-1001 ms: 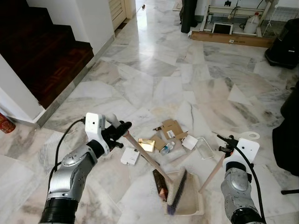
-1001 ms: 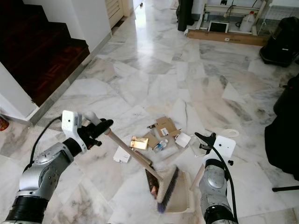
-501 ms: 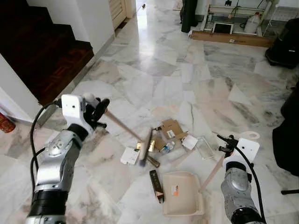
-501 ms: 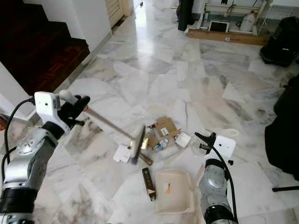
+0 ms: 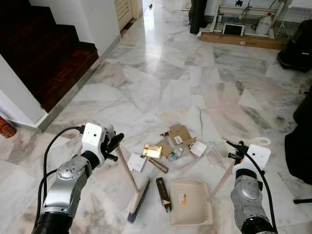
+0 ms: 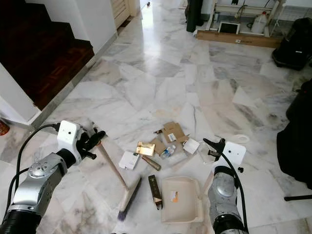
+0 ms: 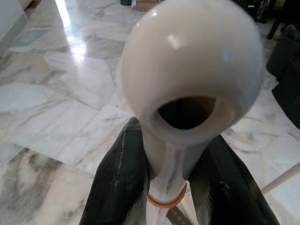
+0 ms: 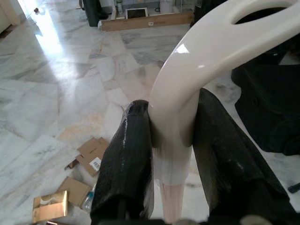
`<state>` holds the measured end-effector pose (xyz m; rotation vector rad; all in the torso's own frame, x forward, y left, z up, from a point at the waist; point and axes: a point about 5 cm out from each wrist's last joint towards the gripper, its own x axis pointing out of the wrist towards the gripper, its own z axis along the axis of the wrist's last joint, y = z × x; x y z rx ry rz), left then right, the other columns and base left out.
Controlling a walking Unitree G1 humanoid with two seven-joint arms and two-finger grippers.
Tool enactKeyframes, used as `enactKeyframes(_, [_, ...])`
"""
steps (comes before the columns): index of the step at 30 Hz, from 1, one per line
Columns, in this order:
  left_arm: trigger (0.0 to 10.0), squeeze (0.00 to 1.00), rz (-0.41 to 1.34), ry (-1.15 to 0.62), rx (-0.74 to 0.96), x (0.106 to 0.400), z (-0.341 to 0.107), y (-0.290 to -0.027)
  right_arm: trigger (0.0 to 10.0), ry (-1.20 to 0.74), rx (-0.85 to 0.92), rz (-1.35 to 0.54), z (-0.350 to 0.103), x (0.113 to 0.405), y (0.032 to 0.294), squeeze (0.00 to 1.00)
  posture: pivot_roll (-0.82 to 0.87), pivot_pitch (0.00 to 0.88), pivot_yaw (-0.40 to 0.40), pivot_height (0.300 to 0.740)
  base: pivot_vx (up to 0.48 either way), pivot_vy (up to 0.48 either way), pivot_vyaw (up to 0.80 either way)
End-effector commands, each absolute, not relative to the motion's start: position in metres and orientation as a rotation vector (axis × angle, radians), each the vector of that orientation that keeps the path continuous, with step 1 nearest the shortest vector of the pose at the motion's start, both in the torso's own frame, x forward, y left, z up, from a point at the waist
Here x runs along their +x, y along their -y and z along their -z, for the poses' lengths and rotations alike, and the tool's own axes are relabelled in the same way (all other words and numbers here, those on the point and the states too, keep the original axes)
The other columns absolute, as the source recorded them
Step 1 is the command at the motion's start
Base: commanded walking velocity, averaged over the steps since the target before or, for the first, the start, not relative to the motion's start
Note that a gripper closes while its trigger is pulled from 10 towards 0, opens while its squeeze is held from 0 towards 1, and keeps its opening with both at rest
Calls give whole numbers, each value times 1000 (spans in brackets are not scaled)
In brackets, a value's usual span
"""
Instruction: Sweep floor
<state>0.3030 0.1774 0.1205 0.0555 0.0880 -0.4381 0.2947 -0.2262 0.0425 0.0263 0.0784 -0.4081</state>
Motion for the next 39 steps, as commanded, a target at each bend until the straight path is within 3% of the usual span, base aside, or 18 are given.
enactKeyframes(1, [10000,0,457,-65,69,304,-126,-176,10000,-96,35,405,-39,294,224,0,67,106,56,740,0,0,0])
enactKeyframes(12, [10000,0,435,-79,20,306,-117,-171,10000,-94,34,409,-39,293,225,0,59,107,59,740,0,0,0])
enactKeyframes(19, [10000,0,327,-67,-107,316,-111,-175,10000,-95,35,408,-39,293,224,0,54,107,58,740,0,0,0])
enactKeyframes(39, [10000,0,451,-75,-205,314,-119,-162,10000,-104,33,408,-38,294,224,0,62,110,55,740,0,0,0])
